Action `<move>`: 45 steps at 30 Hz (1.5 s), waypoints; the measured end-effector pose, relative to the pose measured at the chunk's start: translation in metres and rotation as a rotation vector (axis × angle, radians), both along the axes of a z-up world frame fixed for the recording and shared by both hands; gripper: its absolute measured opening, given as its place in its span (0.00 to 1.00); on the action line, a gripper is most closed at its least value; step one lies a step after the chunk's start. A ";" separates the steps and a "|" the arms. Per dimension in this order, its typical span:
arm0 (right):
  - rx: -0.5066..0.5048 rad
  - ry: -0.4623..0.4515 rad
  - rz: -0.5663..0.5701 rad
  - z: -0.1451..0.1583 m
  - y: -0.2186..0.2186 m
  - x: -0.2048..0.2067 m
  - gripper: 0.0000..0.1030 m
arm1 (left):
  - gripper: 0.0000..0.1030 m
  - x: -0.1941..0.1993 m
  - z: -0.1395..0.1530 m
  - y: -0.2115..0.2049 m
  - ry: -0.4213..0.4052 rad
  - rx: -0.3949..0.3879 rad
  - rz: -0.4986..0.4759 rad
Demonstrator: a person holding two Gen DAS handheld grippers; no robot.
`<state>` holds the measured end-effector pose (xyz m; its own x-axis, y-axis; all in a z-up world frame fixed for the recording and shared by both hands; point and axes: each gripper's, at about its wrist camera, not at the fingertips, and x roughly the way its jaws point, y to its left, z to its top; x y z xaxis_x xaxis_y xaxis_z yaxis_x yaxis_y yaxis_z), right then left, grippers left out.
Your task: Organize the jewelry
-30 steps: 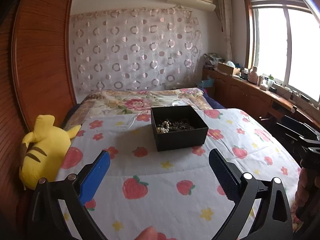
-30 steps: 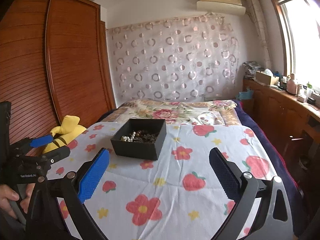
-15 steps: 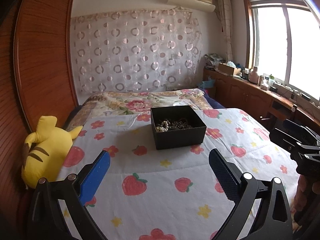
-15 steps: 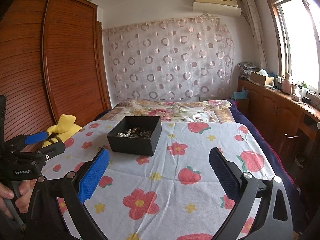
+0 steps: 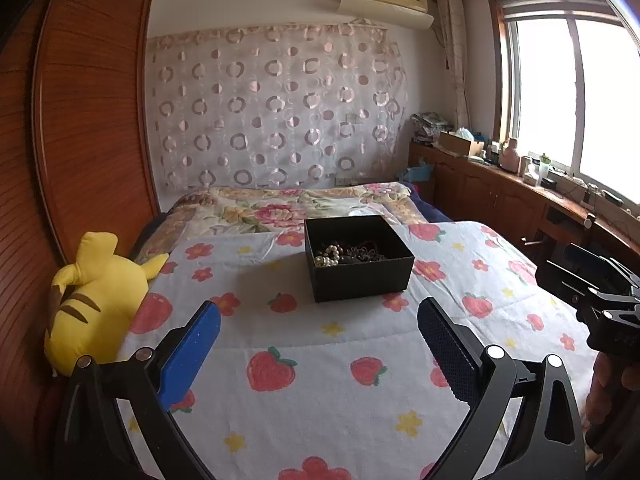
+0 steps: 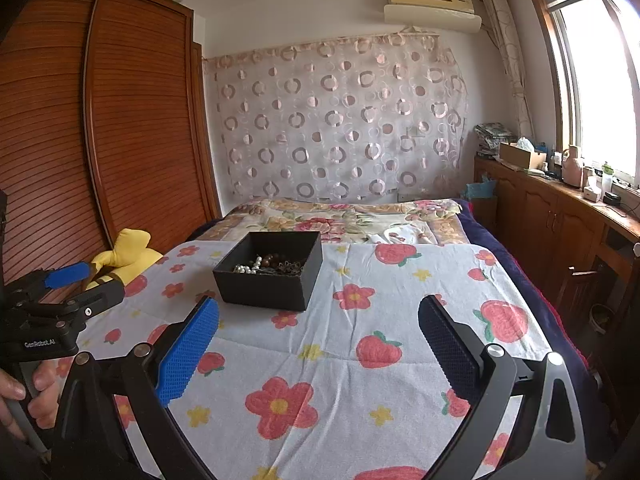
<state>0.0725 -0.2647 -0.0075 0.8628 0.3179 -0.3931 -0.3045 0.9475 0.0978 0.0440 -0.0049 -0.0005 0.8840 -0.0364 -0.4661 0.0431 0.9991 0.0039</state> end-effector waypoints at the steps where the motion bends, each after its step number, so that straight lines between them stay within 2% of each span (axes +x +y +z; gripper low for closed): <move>1: 0.001 -0.001 0.000 0.000 0.000 0.000 0.98 | 0.93 0.000 0.000 0.000 0.000 0.001 0.000; 45: -0.005 -0.006 -0.010 -0.002 -0.003 0.000 0.98 | 0.93 -0.002 -0.001 -0.001 -0.006 -0.007 0.006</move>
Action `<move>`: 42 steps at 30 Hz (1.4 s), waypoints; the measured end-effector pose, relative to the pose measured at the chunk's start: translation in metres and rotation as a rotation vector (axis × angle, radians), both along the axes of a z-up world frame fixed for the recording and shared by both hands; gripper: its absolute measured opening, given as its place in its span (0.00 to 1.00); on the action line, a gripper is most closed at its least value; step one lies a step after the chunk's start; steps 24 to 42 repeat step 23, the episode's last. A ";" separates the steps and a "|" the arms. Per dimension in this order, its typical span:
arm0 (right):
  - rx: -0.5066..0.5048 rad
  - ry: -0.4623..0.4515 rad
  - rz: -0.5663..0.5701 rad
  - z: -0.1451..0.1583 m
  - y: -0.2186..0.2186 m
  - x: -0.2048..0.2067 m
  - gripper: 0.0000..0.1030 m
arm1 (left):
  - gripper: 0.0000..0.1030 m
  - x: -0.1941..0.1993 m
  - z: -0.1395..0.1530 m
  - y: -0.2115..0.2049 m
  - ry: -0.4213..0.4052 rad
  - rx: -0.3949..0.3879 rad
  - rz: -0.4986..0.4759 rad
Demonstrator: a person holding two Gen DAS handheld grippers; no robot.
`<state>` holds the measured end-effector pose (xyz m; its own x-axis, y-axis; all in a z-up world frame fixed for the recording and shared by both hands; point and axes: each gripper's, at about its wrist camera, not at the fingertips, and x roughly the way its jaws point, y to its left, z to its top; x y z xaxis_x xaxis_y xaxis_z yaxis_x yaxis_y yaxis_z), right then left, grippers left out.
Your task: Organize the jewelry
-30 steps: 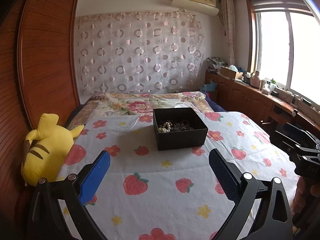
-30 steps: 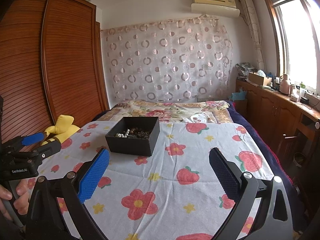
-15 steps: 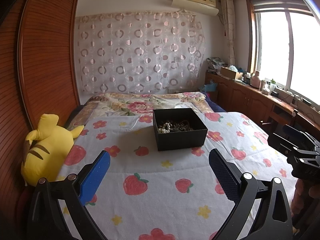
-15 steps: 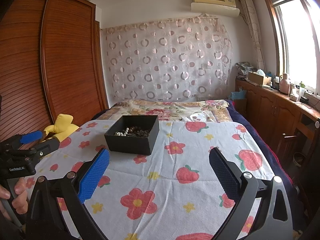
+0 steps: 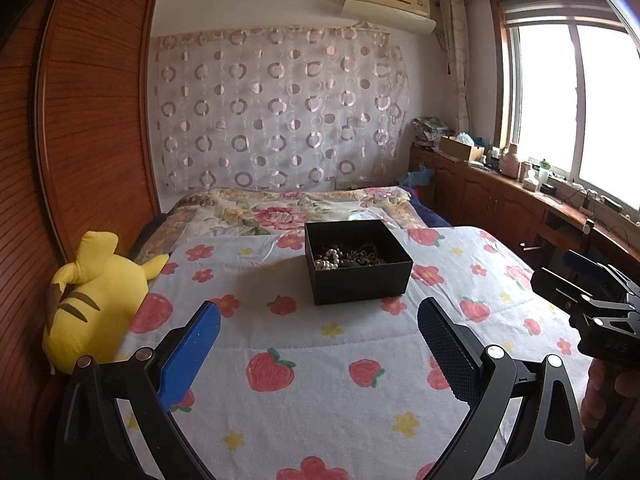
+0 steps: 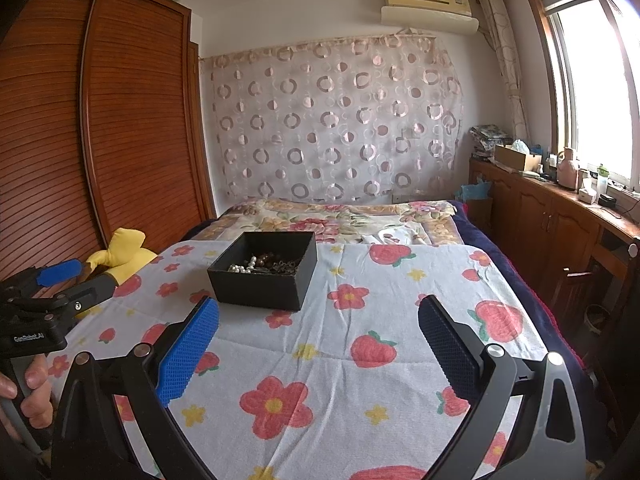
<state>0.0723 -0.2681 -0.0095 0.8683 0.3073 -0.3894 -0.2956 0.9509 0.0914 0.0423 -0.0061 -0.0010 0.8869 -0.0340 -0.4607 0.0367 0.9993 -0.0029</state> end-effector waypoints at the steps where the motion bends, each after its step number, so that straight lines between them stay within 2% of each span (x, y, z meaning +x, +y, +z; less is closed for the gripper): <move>1: 0.001 0.000 -0.001 -0.001 -0.001 0.000 0.98 | 0.93 0.000 0.000 0.000 0.000 0.001 0.001; 42: 0.001 -0.001 -0.001 -0.001 -0.001 0.000 0.98 | 0.93 -0.001 0.008 -0.005 -0.007 -0.003 -0.002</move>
